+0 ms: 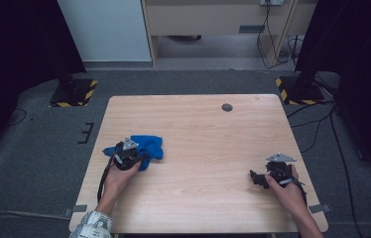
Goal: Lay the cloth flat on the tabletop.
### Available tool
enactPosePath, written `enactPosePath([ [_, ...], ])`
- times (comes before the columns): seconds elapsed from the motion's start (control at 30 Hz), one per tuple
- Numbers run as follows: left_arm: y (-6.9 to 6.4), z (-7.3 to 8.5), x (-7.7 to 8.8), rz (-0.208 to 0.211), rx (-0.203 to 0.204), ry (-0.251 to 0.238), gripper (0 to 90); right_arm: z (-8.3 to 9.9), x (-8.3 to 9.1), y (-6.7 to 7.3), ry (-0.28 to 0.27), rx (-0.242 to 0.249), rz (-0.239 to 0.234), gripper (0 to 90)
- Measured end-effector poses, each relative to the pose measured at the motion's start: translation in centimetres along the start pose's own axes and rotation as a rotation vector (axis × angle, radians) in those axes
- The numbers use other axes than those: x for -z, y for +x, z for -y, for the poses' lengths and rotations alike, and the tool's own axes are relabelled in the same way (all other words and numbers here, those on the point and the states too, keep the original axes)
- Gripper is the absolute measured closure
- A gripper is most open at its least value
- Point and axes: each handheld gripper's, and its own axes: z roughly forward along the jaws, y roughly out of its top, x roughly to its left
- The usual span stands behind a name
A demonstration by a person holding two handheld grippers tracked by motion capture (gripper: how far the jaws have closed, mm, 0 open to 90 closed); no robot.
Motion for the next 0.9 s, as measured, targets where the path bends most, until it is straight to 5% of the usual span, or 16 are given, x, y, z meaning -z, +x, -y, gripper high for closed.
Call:
enactPosePath([
  [0.3, -0.6, -2.0, 1.6, 0.086, 0.054, -0.113, 79.0, 0.0, 0.0, 0.0, 0.000, 0.000, 0.000, 0.5],
  [0.9, -5.6, -7.6, 0.1, 0.176, -0.049, -0.128, 79.1, -0.2, -0.2, 0.0, 0.002, 0.003, -0.010, 0.8],
])
